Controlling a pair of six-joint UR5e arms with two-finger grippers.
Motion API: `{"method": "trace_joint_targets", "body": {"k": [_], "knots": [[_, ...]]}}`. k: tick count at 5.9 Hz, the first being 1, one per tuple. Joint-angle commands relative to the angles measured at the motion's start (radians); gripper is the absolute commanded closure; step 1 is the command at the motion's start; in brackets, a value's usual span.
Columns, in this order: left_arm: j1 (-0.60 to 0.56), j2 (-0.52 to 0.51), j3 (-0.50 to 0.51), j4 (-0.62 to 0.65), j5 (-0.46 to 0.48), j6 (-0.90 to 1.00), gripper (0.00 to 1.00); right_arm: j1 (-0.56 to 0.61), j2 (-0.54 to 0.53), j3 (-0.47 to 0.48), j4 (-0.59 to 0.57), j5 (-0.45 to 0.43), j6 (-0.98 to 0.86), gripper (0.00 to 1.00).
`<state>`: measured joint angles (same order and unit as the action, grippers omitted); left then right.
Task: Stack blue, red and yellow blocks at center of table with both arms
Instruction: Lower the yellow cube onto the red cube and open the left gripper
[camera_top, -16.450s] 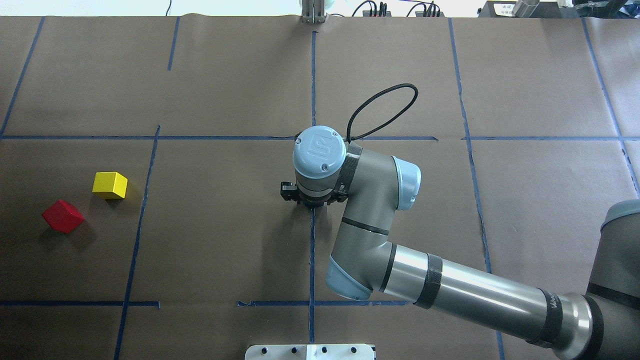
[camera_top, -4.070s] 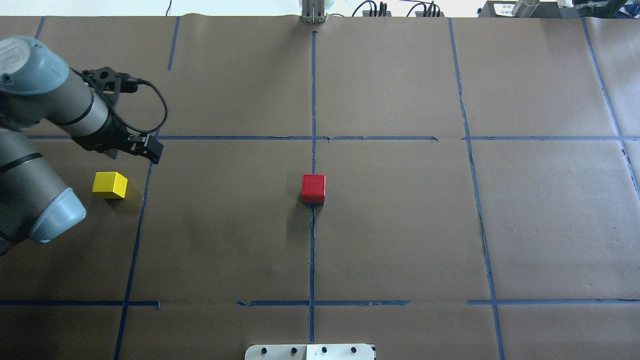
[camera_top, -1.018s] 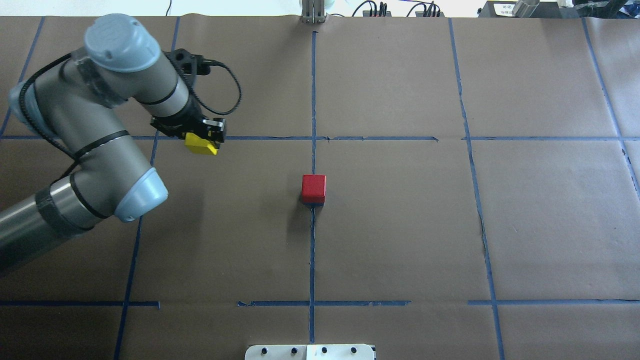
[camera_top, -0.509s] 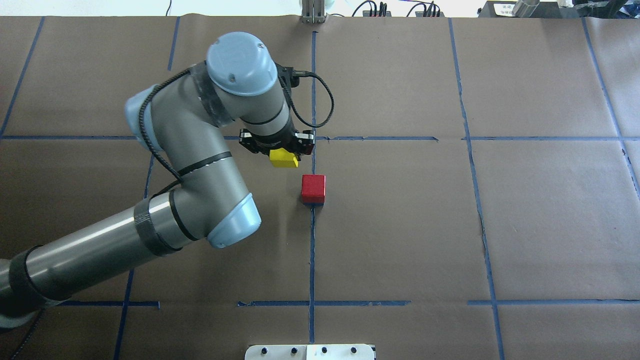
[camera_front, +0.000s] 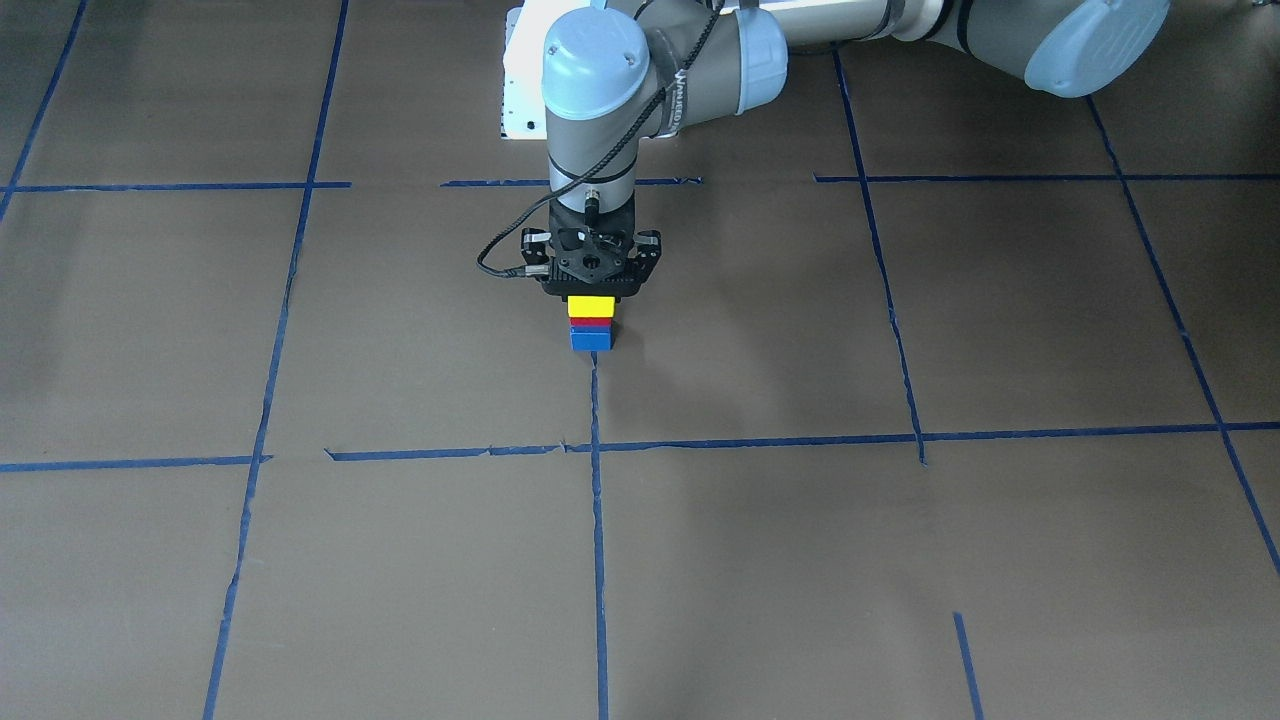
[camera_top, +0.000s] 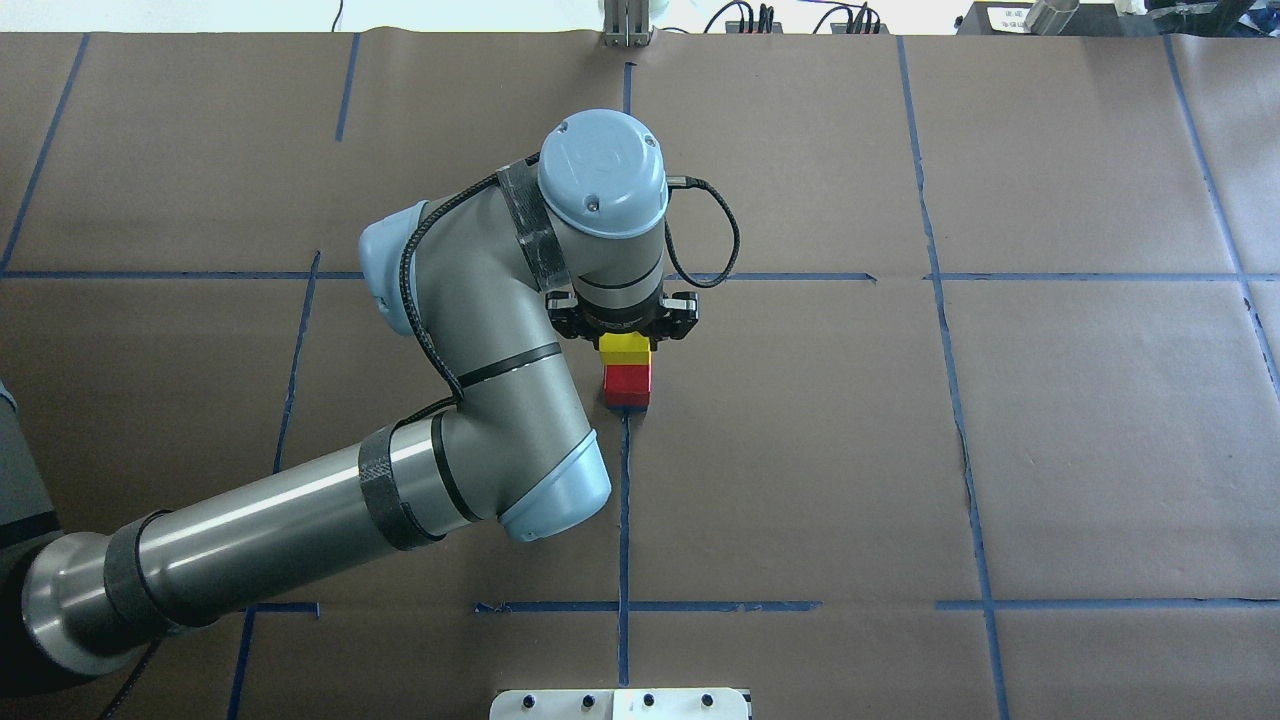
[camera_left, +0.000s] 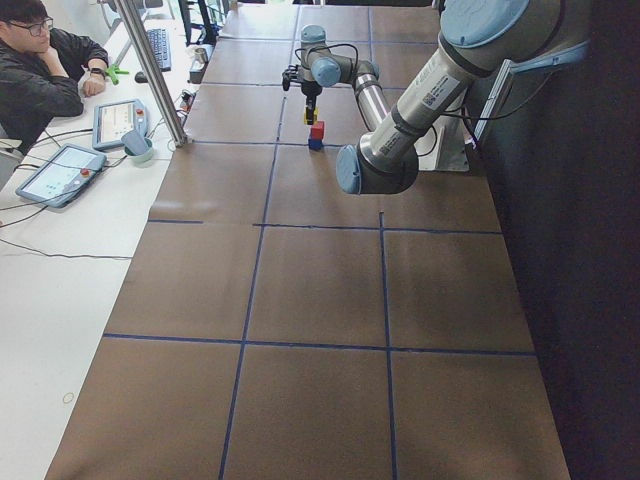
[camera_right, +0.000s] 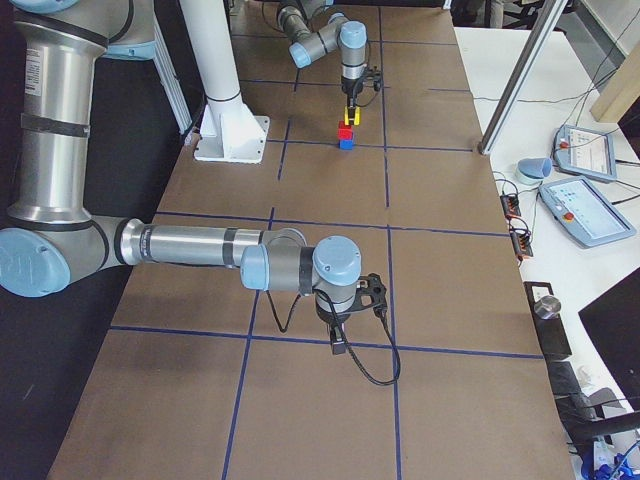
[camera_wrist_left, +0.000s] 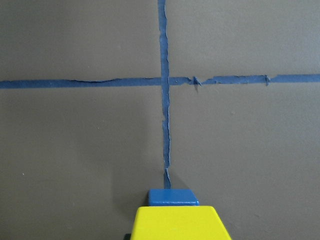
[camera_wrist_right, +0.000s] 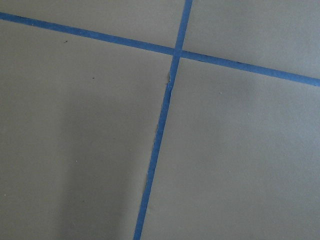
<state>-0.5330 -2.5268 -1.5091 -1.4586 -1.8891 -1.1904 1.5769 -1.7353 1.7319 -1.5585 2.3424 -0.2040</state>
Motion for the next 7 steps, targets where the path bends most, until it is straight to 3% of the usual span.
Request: {"method": "trace_joint_targets", "body": {"k": [1,4,7], "knots": [[0.011,0.0,0.003,0.006,0.007,-0.012,0.94,0.0,0.0,0.001,0.0,0.0,0.0,0.0],[0.018,0.006,0.004,0.004,0.005,-0.012,0.88,0.0,0.0,0.0,0.0,0.002,0.0,0.0],[0.024,0.005,0.004,0.004,0.004,-0.012,0.56,0.0,-0.001,0.0,0.0,0.0,-0.002,0.0]]}}
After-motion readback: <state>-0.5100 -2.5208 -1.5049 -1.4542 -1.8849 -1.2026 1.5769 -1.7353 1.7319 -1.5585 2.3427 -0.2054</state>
